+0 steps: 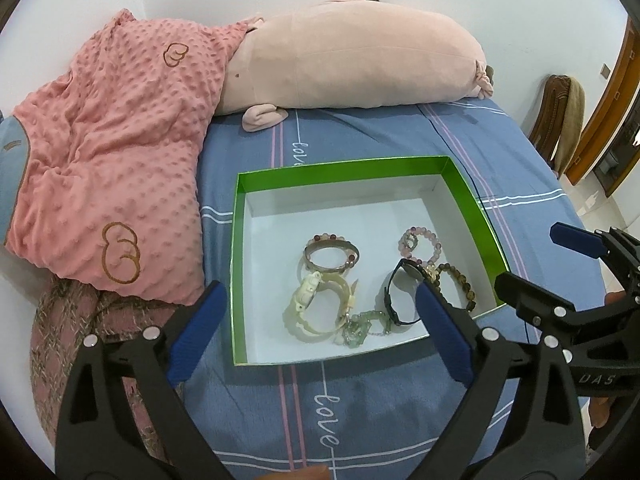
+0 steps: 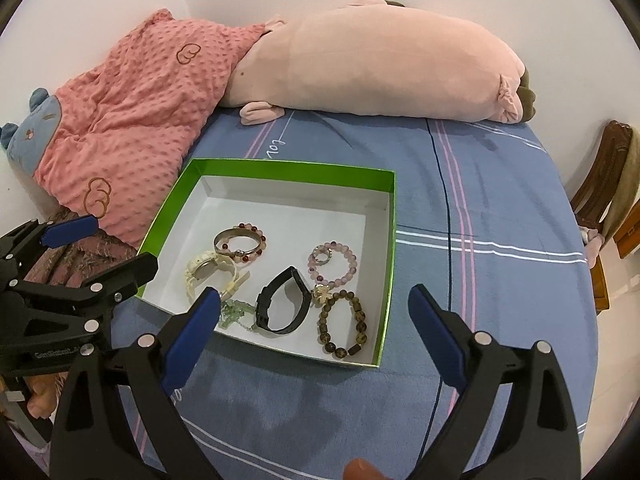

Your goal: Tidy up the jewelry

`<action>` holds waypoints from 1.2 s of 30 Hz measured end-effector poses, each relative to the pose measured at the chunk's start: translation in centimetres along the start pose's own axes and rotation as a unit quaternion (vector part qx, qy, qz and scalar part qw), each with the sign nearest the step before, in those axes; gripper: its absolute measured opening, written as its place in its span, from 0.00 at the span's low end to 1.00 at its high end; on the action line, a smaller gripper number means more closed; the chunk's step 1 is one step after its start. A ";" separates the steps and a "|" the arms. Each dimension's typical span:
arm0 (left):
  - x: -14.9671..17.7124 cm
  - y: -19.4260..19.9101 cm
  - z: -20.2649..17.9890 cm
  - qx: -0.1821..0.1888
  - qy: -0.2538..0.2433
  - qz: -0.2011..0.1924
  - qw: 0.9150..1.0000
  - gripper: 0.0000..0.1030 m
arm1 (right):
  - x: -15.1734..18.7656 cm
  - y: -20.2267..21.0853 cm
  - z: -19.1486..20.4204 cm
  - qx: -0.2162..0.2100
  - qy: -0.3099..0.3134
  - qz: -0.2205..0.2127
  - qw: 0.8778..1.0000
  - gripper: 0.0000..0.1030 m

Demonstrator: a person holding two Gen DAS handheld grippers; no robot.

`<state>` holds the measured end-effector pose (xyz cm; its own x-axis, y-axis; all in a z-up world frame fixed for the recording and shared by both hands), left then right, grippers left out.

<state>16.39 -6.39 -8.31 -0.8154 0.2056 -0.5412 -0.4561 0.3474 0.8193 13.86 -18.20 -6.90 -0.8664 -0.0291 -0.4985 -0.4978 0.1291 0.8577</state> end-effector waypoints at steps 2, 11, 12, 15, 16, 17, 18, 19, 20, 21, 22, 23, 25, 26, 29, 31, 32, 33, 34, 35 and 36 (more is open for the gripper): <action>0.0 0.0 0.0 -0.001 0.000 0.000 1.000 0.94 | 0.0 0.1 0.0 0.000 0.000 0.000 1.000 0.92; 0.1 0.0 0.0 0.000 0.000 0.001 1.000 0.94 | 0.0 0.0 0.1 -0.001 0.002 0.000 1.000 0.92; 0.1 0.1 -0.1 0.001 0.001 0.001 1.000 0.94 | 0.0 0.0 0.1 -0.001 0.002 0.000 1.000 0.92; 0.2 0.0 -0.1 0.001 0.000 0.002 1.000 0.94 | 0.0 0.0 0.1 -0.002 0.003 0.000 1.000 0.92; 0.2 0.0 -0.1 0.001 0.000 0.002 1.000 0.94 | 0.0 0.0 0.1 -0.002 0.003 -0.001 1.000 0.92; 0.2 0.0 -0.1 0.001 0.001 0.002 1.000 0.95 | 0.0 0.0 0.1 -0.002 0.003 0.000 1.000 0.92; 0.3 0.0 -0.1 0.001 0.001 0.003 1.000 0.95 | 0.0 0.0 0.1 -0.002 0.003 0.000 1.000 0.92; 0.3 -0.1 -0.1 0.001 0.000 0.003 1.000 0.95 | 0.0 0.0 0.1 -0.002 0.004 0.000 1.000 0.92; 0.3 -0.1 -0.1 0.000 0.000 0.003 1.000 0.95 | 0.0 0.0 0.1 -0.002 0.004 0.000 1.000 0.92; 0.3 -0.1 -0.1 0.000 0.001 0.003 1.000 0.95 | 0.0 0.0 0.1 -0.002 0.004 0.000 1.000 0.92; 0.4 -0.1 -0.1 0.000 0.001 0.004 1.000 0.95 | 0.0 0.0 0.1 -0.002 0.004 0.000 1.000 0.92; 0.3 -0.1 -0.1 0.000 0.001 0.003 1.000 0.95 | 0.1 0.0 0.1 -0.002 0.004 0.000 1.000 0.92; 0.3 -0.1 -0.1 0.000 0.001 0.003 1.000 0.95 | 0.0 0.1 0.1 -0.002 0.004 0.000 1.000 0.92; 0.4 -0.1 -0.2 0.000 0.001 0.003 1.000 0.95 | 0.0 0.0 0.1 -0.002 0.004 0.000 1.000 0.92; 0.4 -0.2 -0.2 0.001 0.001 0.004 1.000 0.95 | 0.0 0.0 0.1 -0.002 0.005 -0.001 1.000 0.92; 0.4 -0.2 -0.2 0.000 0.001 0.004 1.000 0.95 | 0.0 0.0 0.1 -0.003 0.005 0.000 1.000 0.92; 0.3 -0.2 -0.2 0.000 0.001 0.004 1.000 0.95 | 0.1 0.0 0.1 -0.003 0.005 0.000 1.000 0.92; 0.3 -0.1 -0.2 0.000 0.002 0.004 1.000 0.95 | 0.0 0.0 0.1 -0.002 0.005 0.000 1.000 0.92; 0.4 -0.1 -0.2 0.000 0.002 0.004 1.000 0.95 | 0.0 0.0 0.1 -0.003 0.005 0.000 1.000 0.92; 0.3 -0.2 -0.2 0.000 0.002 0.004 1.000 0.95 | 0.0 0.0 0.1 -0.003 0.005 0.000 1.000 0.92; 0.3 -0.2 -0.2 0.000 0.002 0.004 1.000 0.95 | 0.0 0.0 0.1 -0.002 0.005 0.000 1.000 0.92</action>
<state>16.10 -6.55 -8.58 -0.8207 0.2053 -0.5332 -0.4487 0.3462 0.8239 13.81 -18.12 -6.92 -0.8667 -0.0387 -0.4974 -0.4981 0.1243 0.8582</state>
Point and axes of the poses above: each gripper's, at about its wrist camera, not at the fingertips, and y roughly against the way its jaws point, z to its left, x to its underside, the point moved 8 cm from there along -y, roughly the way its jaws point, and after that the axes turned 13 degrees about x, right-handed, at the moved point
